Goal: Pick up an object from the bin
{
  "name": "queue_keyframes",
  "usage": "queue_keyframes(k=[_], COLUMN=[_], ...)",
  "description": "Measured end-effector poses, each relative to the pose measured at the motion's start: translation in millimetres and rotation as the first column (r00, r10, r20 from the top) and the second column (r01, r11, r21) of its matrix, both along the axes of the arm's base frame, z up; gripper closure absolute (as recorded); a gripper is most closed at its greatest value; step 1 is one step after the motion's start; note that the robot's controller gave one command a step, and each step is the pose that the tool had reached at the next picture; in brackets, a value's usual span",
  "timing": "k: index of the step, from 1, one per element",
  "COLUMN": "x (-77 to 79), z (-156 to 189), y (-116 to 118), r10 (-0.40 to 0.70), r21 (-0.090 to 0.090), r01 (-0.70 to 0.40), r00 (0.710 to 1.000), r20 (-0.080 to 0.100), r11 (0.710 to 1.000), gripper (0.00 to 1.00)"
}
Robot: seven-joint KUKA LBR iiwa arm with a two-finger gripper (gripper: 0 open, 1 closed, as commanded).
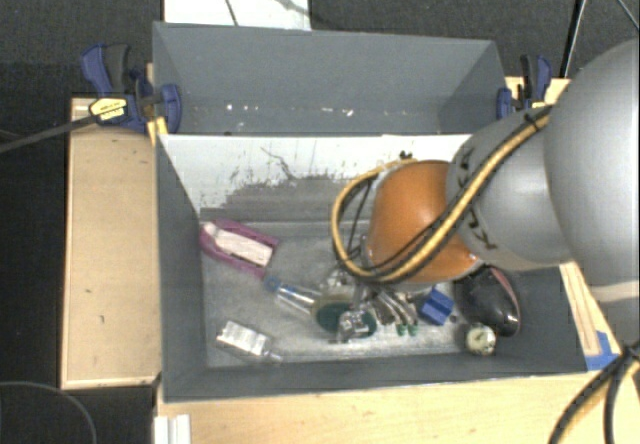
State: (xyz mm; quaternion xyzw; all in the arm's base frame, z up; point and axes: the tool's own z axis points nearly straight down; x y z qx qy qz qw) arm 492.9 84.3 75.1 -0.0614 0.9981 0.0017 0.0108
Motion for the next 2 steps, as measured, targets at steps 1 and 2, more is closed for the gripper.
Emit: queue_keyframes(k=[1,2], x=[17.4,64.7], z=[96.6,180.7], y=[-12.2,-20.8], r10=[0.007,0.034], r21=[-0.004,-0.004], r01=[-0.007,-0.034], r00=[1.0,0.999], r20=[-0.01,-0.008], r11=[1.0,0.999], gripper=[1.0,1.0])
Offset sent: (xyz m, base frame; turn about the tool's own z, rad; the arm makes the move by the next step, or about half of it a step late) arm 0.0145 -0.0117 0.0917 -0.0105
